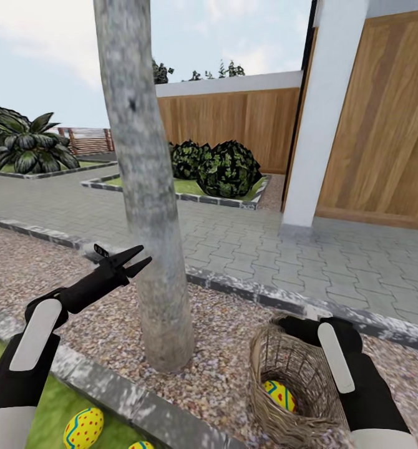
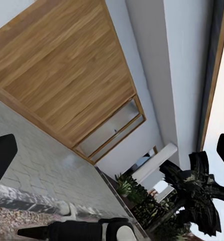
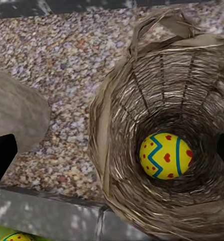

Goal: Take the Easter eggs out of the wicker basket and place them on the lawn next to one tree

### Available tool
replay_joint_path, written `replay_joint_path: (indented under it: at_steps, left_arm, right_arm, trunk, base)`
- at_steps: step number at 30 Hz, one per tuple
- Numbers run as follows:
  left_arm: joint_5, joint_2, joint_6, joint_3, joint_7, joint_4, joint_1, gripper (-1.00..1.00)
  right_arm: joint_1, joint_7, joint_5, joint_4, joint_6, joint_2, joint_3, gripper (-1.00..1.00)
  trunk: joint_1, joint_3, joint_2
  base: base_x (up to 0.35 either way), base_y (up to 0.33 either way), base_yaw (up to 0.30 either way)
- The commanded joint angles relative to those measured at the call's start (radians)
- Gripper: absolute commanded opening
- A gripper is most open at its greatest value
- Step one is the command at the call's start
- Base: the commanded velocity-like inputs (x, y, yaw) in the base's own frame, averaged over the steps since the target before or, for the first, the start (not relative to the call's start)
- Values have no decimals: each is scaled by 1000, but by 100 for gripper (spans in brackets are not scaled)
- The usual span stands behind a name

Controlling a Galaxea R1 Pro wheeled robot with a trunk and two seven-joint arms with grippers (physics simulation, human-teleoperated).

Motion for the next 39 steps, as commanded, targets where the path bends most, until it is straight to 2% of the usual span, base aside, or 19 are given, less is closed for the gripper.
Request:
replay_joint_path:
  at_steps: [1,10,28,39]
  left_arm:
    - [0,0,5,1,-2,0,-1,100]
    - [0,-1,6,1,-2,0,-1,100]
    - [0,-1,6,-2,-2,0,0,100]
    - [0,-1,6,0,-2,0,0,100]
  right_arm:
    - [-1,-14,-11,0,3,-1,-4,100]
    - [-1,-40,-11,2,3,-2,-13,100]
    - [-1,-32,-11,34,-15,-3,-4,100]
    - [-4,-38,-4,19,-13,-2,5,100]
  trunk:
    - [0,-1,0]
    - [0,-1,0]
    - [0,-1,0]
    - [0,-1,0]
  base:
    - [0,0,-216]
    - [0,0,-166]
    - [0,0,-5]
    - [0,0,0]
